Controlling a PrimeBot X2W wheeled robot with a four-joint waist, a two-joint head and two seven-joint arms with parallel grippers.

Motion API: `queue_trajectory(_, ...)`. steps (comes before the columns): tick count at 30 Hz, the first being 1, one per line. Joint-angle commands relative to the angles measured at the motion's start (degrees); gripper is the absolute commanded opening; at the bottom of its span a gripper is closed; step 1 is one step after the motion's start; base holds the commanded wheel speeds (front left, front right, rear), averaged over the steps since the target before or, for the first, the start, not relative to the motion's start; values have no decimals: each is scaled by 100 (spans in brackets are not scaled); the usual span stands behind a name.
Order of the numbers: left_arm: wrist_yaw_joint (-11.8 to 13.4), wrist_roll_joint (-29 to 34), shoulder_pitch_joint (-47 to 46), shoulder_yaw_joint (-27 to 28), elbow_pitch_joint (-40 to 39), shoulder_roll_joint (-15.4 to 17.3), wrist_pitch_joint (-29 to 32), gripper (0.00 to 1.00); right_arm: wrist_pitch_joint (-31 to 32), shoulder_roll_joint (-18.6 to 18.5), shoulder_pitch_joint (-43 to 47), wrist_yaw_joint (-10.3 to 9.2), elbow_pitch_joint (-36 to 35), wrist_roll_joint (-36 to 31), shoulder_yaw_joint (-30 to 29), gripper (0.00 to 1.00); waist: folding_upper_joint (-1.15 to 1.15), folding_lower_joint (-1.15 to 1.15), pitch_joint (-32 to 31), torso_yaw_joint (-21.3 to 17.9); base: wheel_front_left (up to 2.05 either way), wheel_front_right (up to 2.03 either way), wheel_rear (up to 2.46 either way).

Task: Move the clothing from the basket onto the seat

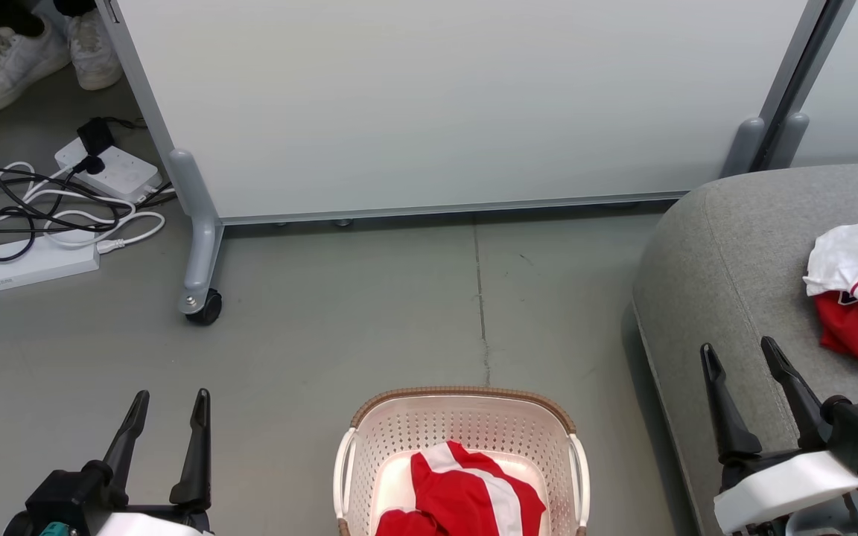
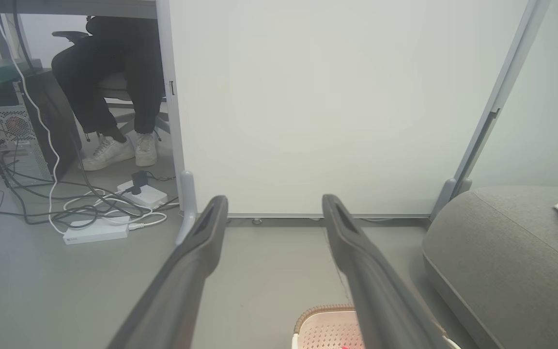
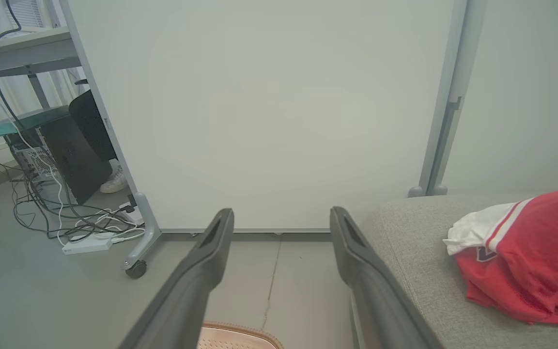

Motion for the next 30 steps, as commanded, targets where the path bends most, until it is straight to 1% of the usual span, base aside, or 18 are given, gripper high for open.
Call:
queue_trajectory(1,-25,37,-76,4,15,5,-20,100,36,-33,59,1,-15,14,-24,100,0,0,-2,-12,0,0,0)
queue_trajectory(14,-33,112,-153,-37,66,-12,-21,100,116,-32,71,1,-34,-20,-42,100,0,0,22,-64,0,0,0)
queue_trajectory(17,-84,174,-312,-96,26,27,-20,100,113,-33,7,1,-90,-14,-26,100,0,0,117,-91,0,0,0)
queue_trajectory(21,-220,271,-699,-245,37,67,49,100,117,-33,-131,1,-214,-35,1,100,0,0,404,-169,0,0,0)
queue_trajectory(24,-375,376,-1103,-415,157,73,129,100,123,-33,-254,1,-325,-78,9,100,0,0,758,-269,0,0,0)
queue_trajectory(30,-763,614,-1992,-892,824,-102,219,100,48,-31,-603,1,-534,-71,37,100,0,0,1598,-544,0,0,0)
